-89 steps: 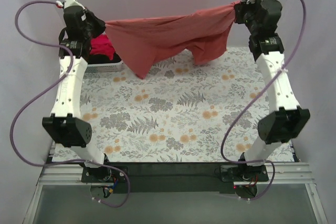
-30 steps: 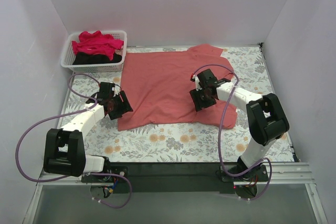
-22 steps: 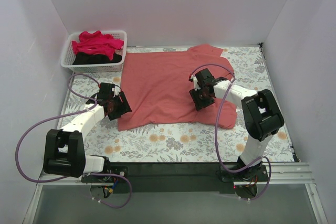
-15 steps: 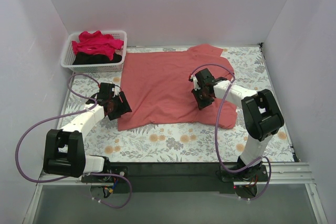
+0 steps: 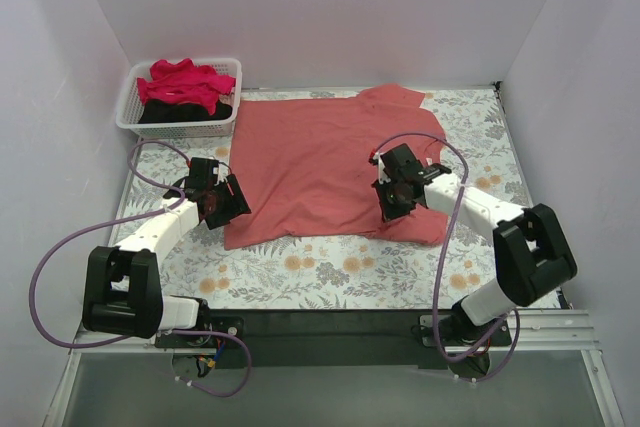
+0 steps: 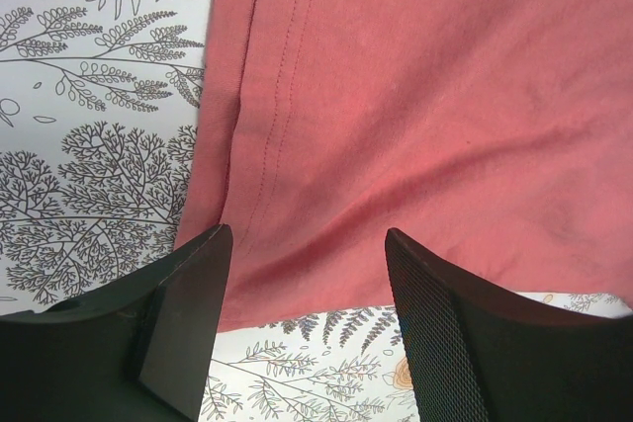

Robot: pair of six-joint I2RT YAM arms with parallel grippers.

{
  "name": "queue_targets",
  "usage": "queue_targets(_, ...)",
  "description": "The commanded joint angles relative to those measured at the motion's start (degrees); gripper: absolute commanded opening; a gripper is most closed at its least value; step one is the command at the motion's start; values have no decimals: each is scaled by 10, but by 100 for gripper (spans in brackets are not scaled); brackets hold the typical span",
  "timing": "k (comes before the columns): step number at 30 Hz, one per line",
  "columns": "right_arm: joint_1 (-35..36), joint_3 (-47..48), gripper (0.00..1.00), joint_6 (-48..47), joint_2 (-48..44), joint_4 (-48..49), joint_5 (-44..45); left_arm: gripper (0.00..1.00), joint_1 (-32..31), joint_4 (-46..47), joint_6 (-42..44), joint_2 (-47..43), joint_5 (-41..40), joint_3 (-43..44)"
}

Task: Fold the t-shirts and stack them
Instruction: Flatten the tshirt out

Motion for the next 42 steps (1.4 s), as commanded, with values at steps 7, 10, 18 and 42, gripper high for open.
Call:
queue_targets(7, 41, -106, 7, 100, -130, -46, -60, 62, -6, 17, 10, -32, 3, -2)
queue_targets(10, 47, -139, 10, 121, -167, -52, -96, 62, -14, 26, 16, -37, 14, -2)
queue_targets(18, 52, -182, 43, 105, -232, -79, -213, 63, -90, 71, 24, -62, 75, 4)
queue_targets(42, -186, -71, 96, 119, -397, -118, 133, 81, -517, 113, 115, 374, 24, 415)
